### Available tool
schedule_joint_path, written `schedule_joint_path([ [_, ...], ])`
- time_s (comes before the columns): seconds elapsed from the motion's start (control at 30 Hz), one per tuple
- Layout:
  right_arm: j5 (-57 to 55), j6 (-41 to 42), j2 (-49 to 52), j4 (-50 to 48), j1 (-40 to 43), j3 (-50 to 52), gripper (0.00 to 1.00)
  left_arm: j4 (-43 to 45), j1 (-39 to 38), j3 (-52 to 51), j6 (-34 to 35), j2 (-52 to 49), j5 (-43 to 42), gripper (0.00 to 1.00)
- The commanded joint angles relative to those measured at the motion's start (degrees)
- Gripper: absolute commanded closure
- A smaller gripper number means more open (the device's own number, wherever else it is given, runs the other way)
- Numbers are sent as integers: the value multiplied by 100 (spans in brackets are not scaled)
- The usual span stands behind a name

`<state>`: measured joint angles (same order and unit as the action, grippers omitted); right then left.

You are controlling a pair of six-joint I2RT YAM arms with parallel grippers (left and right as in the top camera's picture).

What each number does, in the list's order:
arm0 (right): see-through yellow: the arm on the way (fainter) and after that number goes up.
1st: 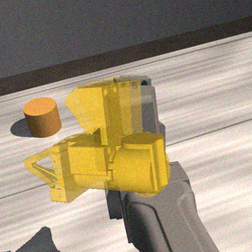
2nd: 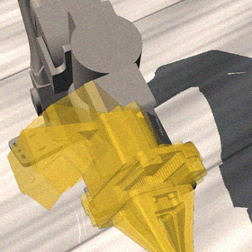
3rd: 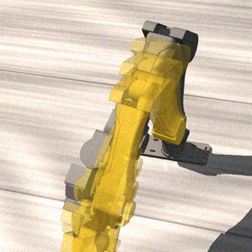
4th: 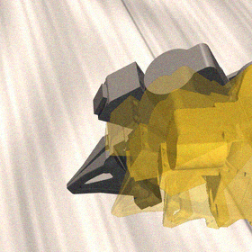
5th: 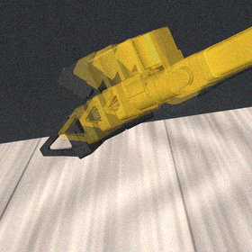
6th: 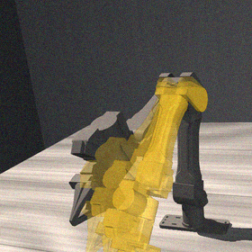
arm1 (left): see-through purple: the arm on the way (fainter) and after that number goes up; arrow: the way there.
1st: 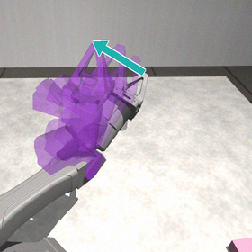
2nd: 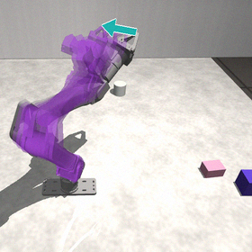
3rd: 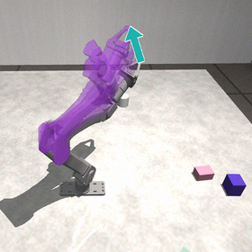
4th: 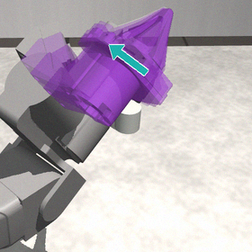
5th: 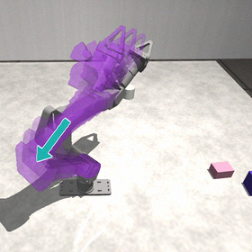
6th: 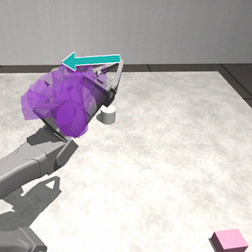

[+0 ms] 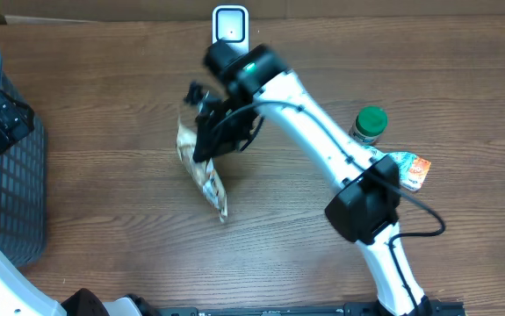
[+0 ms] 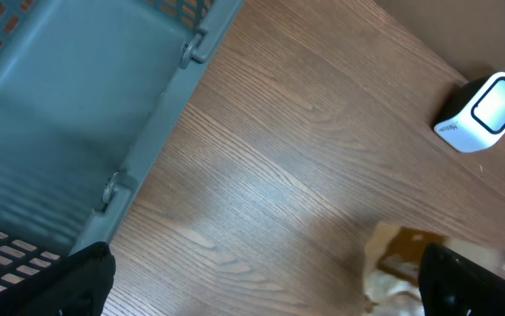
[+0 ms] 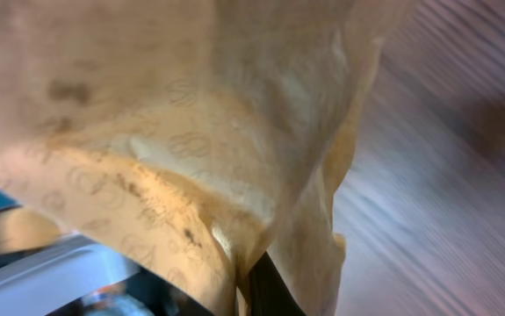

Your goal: Scan the item barcode

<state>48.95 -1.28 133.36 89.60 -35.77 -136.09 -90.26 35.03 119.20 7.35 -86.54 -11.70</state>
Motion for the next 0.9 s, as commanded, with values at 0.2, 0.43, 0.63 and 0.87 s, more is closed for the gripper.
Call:
schedule_joint_path([
  [0.2, 1919, -669, -155, -901, 365, 1672, 96, 11, 20, 52, 55, -9, 13, 0],
  [0.43, 1523, -4, -155, -2347, 505, 3080, 96, 9, 20, 52, 55, -9, 13, 0],
  [0.63, -61, 151, -157, -2293, 743, 3171, 72, 9, 20, 52, 55, -9, 13, 1],
  [0.87, -1609, 153, -157, -2028, 933, 3171, 58, 9, 20, 52, 55, -9, 13, 0],
])
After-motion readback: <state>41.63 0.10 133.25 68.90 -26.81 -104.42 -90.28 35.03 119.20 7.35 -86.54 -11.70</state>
